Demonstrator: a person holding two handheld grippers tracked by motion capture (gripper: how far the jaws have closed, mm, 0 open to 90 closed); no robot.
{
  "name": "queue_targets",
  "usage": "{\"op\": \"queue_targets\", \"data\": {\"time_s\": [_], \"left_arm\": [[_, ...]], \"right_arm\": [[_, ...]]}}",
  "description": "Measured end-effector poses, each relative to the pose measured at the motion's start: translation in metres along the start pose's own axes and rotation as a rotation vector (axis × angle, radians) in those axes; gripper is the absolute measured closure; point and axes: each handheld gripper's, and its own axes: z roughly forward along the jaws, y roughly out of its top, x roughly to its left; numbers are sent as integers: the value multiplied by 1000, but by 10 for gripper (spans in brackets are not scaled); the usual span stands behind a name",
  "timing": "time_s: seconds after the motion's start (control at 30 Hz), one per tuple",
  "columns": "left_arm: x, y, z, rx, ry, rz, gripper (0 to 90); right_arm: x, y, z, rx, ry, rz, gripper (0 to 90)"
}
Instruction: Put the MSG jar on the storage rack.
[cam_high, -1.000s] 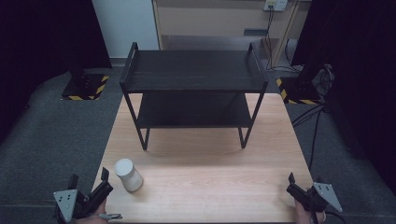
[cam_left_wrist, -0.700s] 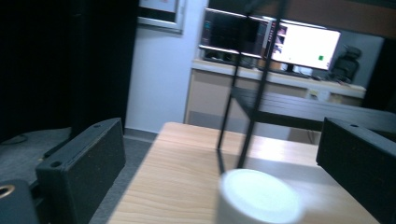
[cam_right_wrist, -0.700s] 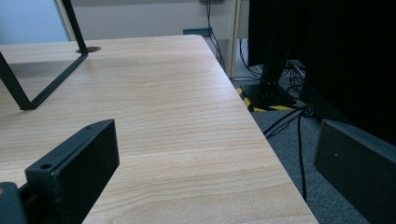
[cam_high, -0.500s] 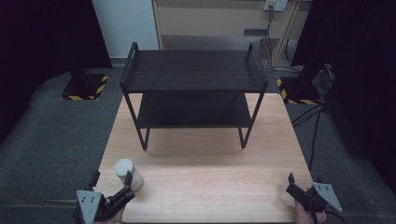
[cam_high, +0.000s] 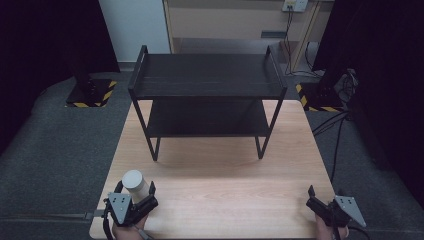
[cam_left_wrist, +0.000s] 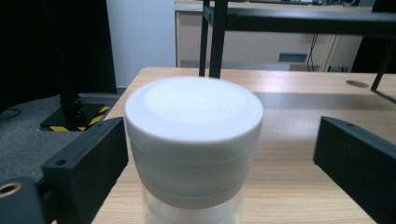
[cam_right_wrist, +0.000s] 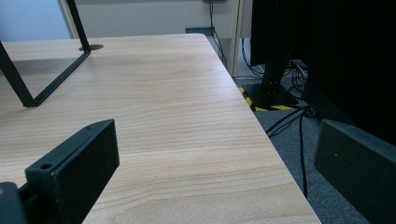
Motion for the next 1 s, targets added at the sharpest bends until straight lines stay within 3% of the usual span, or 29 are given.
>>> {"op": "queue_targets", "data": {"time_s": [0.17,0.2,0.33,0.43,0.6,1.0], "left_arm": [[-2,0,3,5,28,-8,131],[-4,3,3,16,59,-9,152],[-3,5,4,12,66,-16,188],[-3,5,6,29,68,-9,214],[-7,0,4,4,74,9,323],[-2,3,2,-16,36,11,331]], "right_arm": [[0,0,0,2,1,0,5],[0,1,0,5,2,-3,5],[0,1,0,7,5,-20,5],[0,1,1,10,7,-18,5],[-1,2,1,13,12,-17,6],[-4,2,1,16,36,-23,5]]}}
